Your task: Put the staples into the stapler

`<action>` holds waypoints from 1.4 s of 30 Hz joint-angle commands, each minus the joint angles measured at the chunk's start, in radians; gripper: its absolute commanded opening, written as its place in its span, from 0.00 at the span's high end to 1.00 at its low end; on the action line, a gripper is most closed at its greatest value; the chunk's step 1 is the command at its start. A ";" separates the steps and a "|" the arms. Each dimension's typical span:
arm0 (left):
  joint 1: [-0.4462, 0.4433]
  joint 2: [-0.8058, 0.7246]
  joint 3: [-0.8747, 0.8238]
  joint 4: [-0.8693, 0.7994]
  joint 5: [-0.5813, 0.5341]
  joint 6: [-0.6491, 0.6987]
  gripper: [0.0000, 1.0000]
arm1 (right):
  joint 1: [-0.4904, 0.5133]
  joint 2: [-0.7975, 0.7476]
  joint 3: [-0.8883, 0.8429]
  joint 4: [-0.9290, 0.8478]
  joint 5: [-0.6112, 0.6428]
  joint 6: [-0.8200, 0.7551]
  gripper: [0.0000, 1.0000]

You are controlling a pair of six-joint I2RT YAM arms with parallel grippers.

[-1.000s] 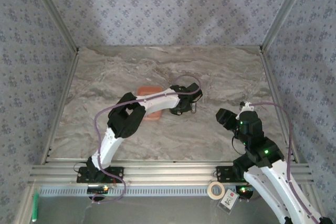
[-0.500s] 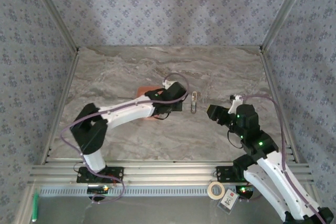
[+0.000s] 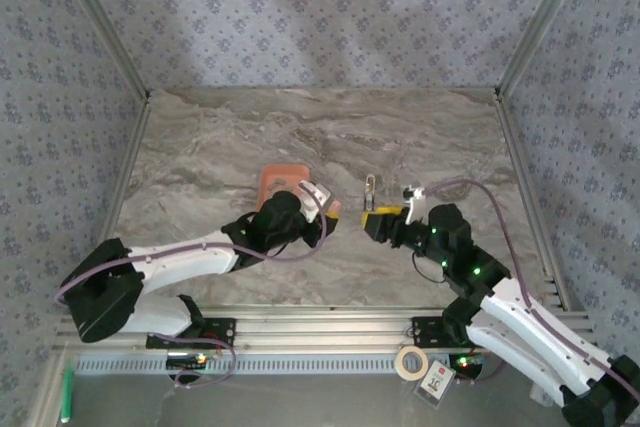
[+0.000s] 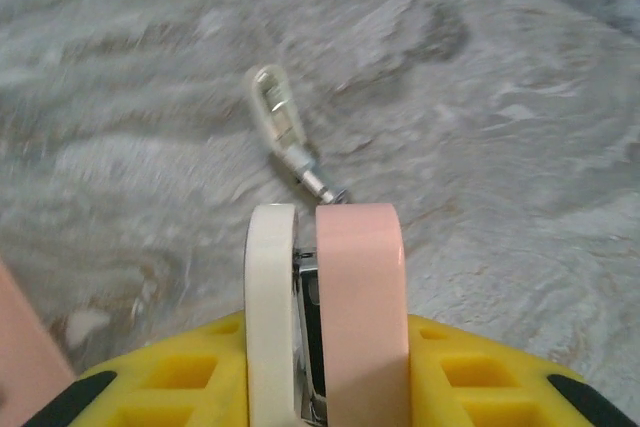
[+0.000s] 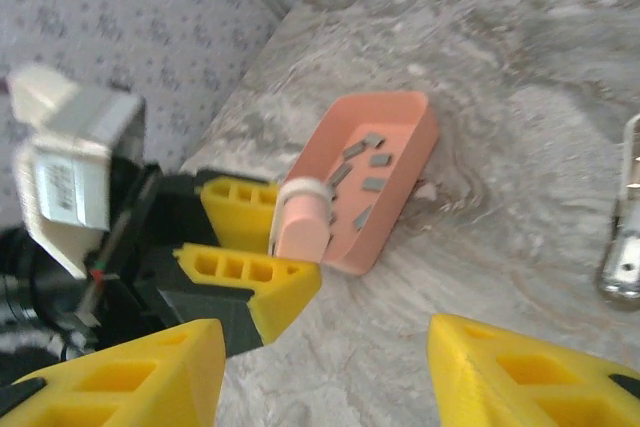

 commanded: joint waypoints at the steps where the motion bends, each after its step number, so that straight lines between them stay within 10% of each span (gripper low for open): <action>1: -0.005 -0.037 -0.060 0.181 0.113 0.199 0.66 | 0.075 -0.003 -0.019 0.109 0.110 -0.019 0.43; 15: -0.005 -0.078 -0.123 0.225 0.120 0.212 0.67 | 0.236 0.124 -0.100 0.369 0.200 0.061 0.44; 42: -0.010 -0.113 -0.140 0.267 0.181 0.199 0.70 | 0.251 0.326 -0.025 0.486 0.168 -0.010 0.65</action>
